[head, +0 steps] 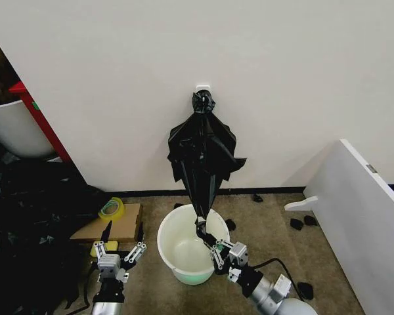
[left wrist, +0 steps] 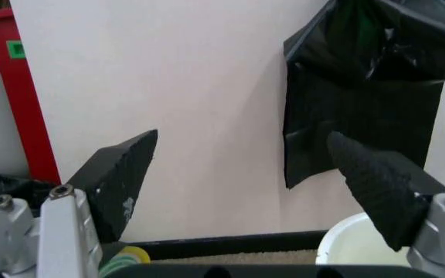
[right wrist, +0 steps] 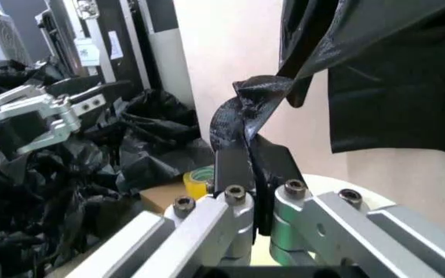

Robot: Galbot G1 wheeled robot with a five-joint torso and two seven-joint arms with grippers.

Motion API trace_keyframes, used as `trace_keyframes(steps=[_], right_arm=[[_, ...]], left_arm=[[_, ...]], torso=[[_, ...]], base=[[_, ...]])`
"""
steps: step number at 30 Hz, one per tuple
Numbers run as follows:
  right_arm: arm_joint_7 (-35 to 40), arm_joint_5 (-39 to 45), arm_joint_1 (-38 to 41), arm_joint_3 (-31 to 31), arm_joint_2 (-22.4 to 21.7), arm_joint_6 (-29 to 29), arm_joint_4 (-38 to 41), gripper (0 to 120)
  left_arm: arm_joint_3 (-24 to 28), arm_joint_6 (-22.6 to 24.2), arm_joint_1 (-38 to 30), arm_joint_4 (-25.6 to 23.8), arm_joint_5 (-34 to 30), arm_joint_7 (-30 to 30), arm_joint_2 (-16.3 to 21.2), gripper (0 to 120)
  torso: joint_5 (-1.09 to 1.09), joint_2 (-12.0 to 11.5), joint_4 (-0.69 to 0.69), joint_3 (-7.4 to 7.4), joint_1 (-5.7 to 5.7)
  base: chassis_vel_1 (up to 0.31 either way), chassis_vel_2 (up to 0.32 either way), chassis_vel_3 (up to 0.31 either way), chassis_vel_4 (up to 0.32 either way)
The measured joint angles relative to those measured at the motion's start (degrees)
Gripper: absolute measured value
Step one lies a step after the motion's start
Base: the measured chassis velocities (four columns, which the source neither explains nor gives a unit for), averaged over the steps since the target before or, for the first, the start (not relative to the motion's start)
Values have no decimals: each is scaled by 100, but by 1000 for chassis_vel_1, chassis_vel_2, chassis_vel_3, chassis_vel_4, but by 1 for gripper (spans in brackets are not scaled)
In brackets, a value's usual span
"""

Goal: Place the garbage bag over the trash bin.

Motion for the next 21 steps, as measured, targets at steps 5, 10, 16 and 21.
trace_keyframes(steps=[5, 10, 16, 21], right_arm=[[-108, -5, -79, 16, -13, 50, -23, 0], [-142, -12, -119, 20, -12, 73, -23, 0], [-194, -102, -140, 9, -12, 120, -45, 0], [-224, -148, -139, 3, 9, 145, -80, 0]], left_arm=[[0, -2, -11, 31, -42, 11, 12, 86], [3, -2, -29, 40, -43, 14, 8, 86], [6, -2, -38, 47, -43, 14, 4, 86], [0, -4, -39, 53, -45, 14, 11, 86]], torso=[[0, 0, 0, 0, 0], [0, 0, 0, 0, 0], [0, 0, 0, 0, 0], [0, 0, 0, 0, 0]], base=[[0, 0, 0, 0], [0, 0, 0, 0], [0, 0, 0, 0], [0, 0, 0, 0]])
